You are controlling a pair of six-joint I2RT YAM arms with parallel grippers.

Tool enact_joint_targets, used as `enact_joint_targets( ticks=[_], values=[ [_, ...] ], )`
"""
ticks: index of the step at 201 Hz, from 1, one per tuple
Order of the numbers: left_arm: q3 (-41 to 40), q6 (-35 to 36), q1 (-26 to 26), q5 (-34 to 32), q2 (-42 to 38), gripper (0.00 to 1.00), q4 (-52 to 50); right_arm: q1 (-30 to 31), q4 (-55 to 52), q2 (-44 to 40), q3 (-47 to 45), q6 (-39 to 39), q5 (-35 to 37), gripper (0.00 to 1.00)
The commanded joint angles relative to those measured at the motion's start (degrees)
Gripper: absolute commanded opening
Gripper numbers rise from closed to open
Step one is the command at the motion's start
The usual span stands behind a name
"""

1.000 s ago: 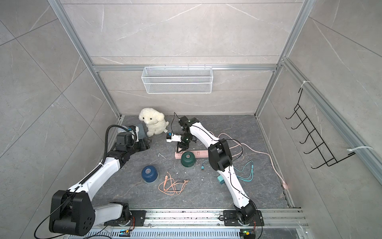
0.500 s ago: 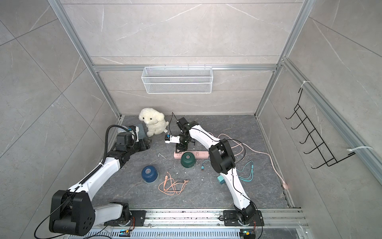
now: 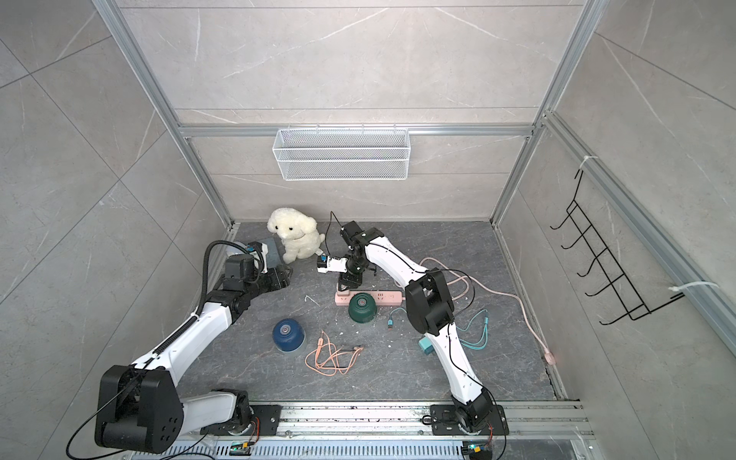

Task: Charge the cordless meat grinders
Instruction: Insert the plug into the socket.

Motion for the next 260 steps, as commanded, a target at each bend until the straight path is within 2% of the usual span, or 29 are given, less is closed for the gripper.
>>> enact_joint_targets(
  ticks=[1,36,49,95,121,138,168,232,260],
  values=[
    [-0.1,-0.1,0.4,0.5,-0.7,0.75,1.2,-0.1,-4.8,-0.4,2.8,-0.8,1.2,0.44],
    [-0.5,0.1,0.4,0.1,-1.1,0.75,1.0,0.1,-7.0,1.0,4.0,-1.0,0.7,0.25],
    [-0.4,0.2,0.4,0.0,-1.1,0.75,1.0,0.3,-7.6,1.5,4.4,-1.1,1.3,0.24],
    [-0.5,0.3,0.4,-0.1,-0.7,0.75,1.1,0.8,-8.5,2.4,4.5,-1.2,2.1,0.28],
    [-0.5,0.4,0.4,-0.2,-0.6,0.75,1.2,1.2,-7.4,2.2,3.7,-1.2,3.5,0.40],
    [-0.5,0.5,0.4,-0.1,-0.6,0.75,1.1,1.2,-6.4,1.2,3.7,-0.8,2.8,0.44],
    [-0.9,0.6,0.4,-0.1,-0.9,0.75,1.1,1.2,-7.0,0.8,6.3,-0.2,1.7,0.47],
    [-1.0,0.8,0.4,-0.3,-1.4,0.75,0.9,1.2,-17.3,8.2,17.9,-0.1,1.1,0.50],
    [-1.1,0.8,0.4,-0.3,-1.3,0.75,0.9,1.2,-18.4,9.3,19.0,0.6,0.9,0.52]
  ],
)
